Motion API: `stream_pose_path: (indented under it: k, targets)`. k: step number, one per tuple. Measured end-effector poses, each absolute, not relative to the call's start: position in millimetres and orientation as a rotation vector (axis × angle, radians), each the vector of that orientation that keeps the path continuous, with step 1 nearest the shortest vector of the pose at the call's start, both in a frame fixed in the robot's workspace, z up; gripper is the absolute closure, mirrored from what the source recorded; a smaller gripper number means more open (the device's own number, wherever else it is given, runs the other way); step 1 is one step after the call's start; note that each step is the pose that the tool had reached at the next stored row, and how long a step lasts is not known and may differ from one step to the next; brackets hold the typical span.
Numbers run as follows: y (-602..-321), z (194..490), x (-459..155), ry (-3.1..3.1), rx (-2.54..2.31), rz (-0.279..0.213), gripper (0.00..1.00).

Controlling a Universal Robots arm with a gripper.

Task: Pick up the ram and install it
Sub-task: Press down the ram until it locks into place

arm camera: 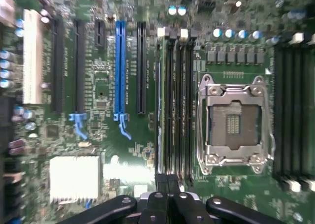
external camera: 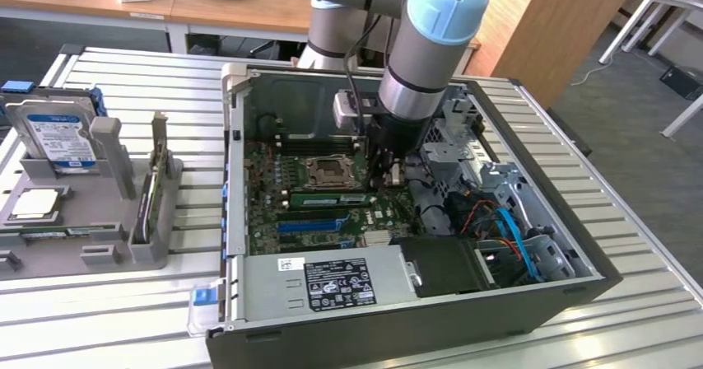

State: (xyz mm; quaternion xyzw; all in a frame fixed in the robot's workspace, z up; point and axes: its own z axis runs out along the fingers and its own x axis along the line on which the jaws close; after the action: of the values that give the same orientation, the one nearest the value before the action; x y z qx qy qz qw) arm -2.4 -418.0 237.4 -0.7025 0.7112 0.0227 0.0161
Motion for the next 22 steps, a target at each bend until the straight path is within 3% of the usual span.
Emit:
stream_pose_path:
  k: [22]
  targets:
    - [-417.8,246.7,-2.3,2.213,-2.183,0.070,0.89]
